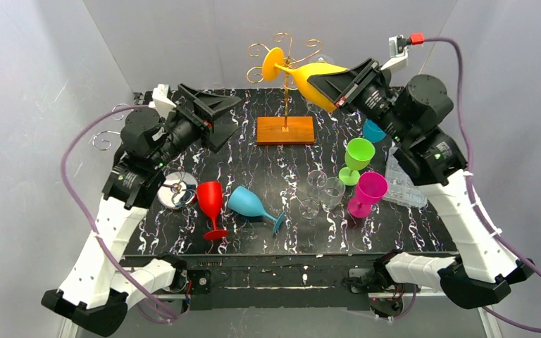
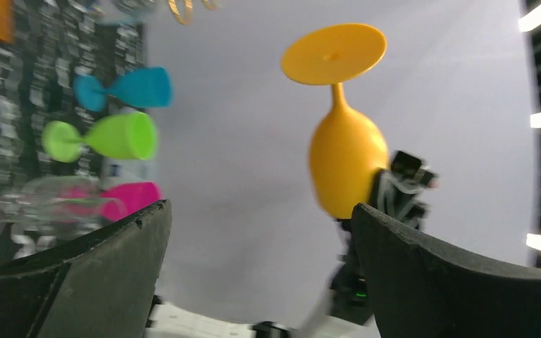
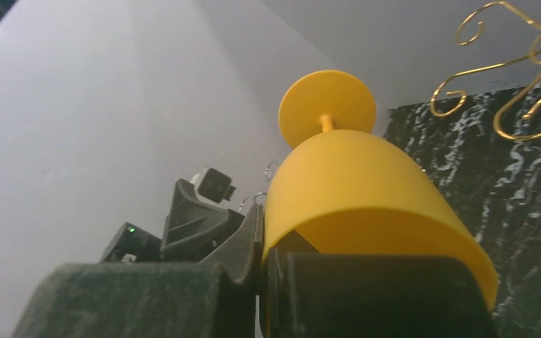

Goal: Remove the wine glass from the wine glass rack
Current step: Place the wine glass at the center of the board.

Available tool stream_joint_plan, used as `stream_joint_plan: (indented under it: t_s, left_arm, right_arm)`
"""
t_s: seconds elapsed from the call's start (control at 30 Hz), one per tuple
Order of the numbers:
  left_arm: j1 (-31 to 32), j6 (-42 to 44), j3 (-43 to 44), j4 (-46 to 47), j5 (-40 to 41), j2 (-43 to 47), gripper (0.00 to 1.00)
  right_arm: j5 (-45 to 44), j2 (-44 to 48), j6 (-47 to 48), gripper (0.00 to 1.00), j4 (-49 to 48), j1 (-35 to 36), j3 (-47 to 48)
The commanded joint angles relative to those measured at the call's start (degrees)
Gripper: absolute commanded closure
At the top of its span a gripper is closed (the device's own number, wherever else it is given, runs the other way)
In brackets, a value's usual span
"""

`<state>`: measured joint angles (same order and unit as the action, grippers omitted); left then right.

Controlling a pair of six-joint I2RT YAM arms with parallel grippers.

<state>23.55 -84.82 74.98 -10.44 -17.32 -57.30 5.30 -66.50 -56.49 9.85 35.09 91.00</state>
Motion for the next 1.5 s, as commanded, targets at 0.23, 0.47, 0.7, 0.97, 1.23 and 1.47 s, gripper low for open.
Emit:
stream_joint_plan:
  t_s: [0.23,0.47,0.7,0.97,1.23,1.47]
  left_arm:
    - [-0.39,33.69,10.68,-32.28,13.9,3.56,0.02]
    - [-0.35,37.92,13.25,-35.48,15.98,3.0,0.02]
    - [-0.41,39.8,14.38,-36.4,15.31,2.4,0.02]
    - [-0.42,42.1,14.22,-37.99,16.53,2.63,0.02]
    - [-0.42,43.33,15.1,-38.7,16.49,1.62,0.02]
    - [-0.43,43.56,14.91,-38.64,16.18,0.8,0.02]
  right_arm:
    - [-2.79,-13.18,18.57,0.99,37.39,2.85,15.69]
    - [-15.97,-22.39,22.56,0.99,46.24,13.84,20.6]
    - [-22.21,-30.6,25.16,0.99,47.24,17.68,20.72]
    - [-23.69,-39.9,26.67,0.99,47.12,20.18,22.15]
    - [-21.93,-43.08,26.69,0.99,42.81,20.37,17.36]
    - [-21.79,-44.77,26.92,0.94,42.27,20.46,15.41]
